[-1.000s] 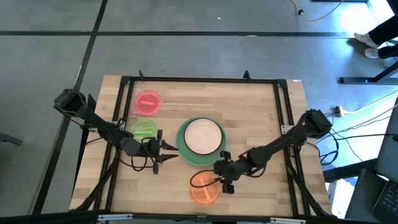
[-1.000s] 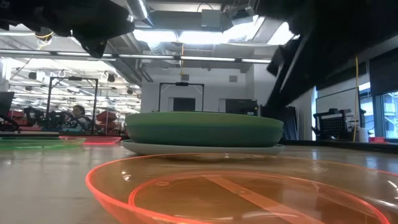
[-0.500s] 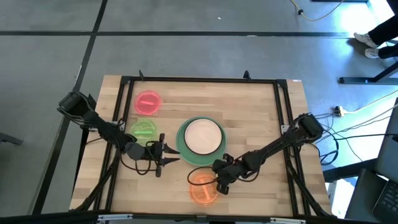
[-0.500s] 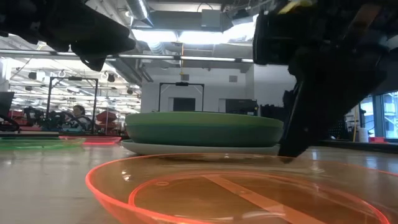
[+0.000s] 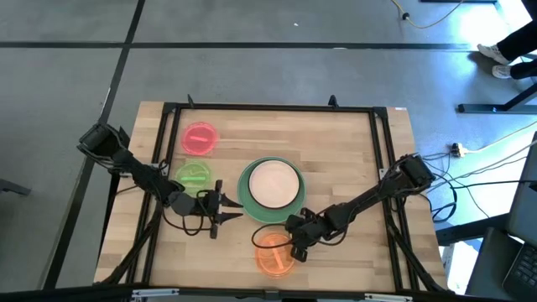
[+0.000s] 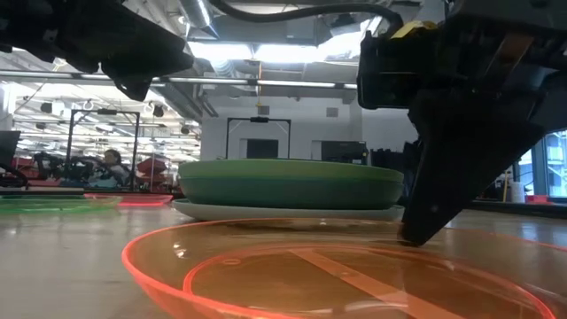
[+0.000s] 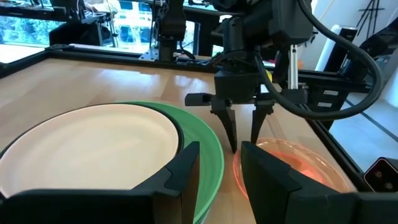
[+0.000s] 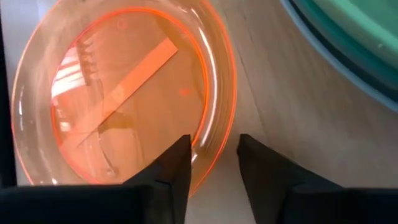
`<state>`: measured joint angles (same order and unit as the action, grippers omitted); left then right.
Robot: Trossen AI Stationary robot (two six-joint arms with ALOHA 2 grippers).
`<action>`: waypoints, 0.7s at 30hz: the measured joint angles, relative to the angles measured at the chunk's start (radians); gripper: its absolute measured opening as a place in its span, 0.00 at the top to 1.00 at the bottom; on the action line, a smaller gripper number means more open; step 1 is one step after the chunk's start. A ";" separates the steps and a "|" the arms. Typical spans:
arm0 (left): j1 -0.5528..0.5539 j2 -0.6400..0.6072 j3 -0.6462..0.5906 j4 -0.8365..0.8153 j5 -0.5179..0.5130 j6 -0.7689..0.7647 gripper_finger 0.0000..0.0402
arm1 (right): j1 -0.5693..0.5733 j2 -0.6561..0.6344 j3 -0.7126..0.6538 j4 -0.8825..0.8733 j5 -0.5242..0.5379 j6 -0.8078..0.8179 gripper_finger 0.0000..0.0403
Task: Stack plastic plates
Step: Stack the orange plate on top of the white plate
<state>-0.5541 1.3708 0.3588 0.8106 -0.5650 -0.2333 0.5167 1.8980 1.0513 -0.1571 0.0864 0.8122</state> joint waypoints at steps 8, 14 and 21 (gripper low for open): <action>0.000 0.000 0.000 0.000 0.001 -0.001 0.73 | 0.000 0.001 0.000 0.006 0.000 -0.008 0.97; 0.000 0.000 0.000 0.000 0.001 -0.001 0.73 | 0.000 0.001 0.000 0.004 0.009 -0.035 0.97; 0.000 0.000 0.000 -0.001 0.000 -0.001 0.73 | 0.000 -0.009 0.000 -0.020 0.017 -0.080 0.99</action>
<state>-0.5541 1.3708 0.3588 0.8097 -0.5647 -0.2344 0.5171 1.8892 1.0512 -0.1766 0.1030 0.7327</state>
